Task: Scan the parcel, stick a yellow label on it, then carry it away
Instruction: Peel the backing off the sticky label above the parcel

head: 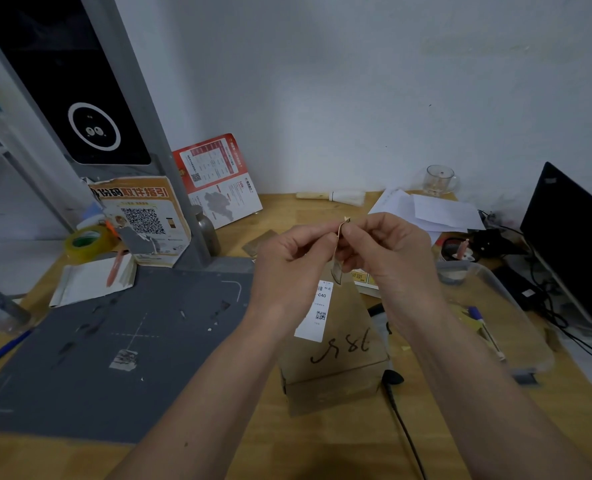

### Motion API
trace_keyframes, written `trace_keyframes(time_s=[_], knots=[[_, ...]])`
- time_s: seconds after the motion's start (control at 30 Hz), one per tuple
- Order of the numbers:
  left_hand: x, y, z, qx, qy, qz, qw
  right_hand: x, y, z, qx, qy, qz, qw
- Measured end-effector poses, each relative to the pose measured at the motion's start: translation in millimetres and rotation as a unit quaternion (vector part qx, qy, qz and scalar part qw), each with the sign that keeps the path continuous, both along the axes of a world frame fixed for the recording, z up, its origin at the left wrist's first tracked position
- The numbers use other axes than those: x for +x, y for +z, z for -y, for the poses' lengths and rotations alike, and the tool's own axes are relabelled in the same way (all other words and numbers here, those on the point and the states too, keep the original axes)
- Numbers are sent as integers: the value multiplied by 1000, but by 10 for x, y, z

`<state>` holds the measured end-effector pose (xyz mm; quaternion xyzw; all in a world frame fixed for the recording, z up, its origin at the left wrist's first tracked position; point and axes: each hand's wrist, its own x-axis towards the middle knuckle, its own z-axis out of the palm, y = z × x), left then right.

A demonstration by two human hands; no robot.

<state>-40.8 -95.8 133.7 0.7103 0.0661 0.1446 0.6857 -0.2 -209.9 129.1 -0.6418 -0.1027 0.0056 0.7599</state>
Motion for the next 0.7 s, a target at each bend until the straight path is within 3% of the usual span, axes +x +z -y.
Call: trace_keyframes(time_s=[0.47, 0.7], knots=[[-38, 36, 19, -9, -1, 11, 1000, 4, 36, 18, 29, 25, -24, 999], [-45, 48, 22, -27, -2, 3, 1000, -34, 52, 18, 10, 14, 7, 1000]])
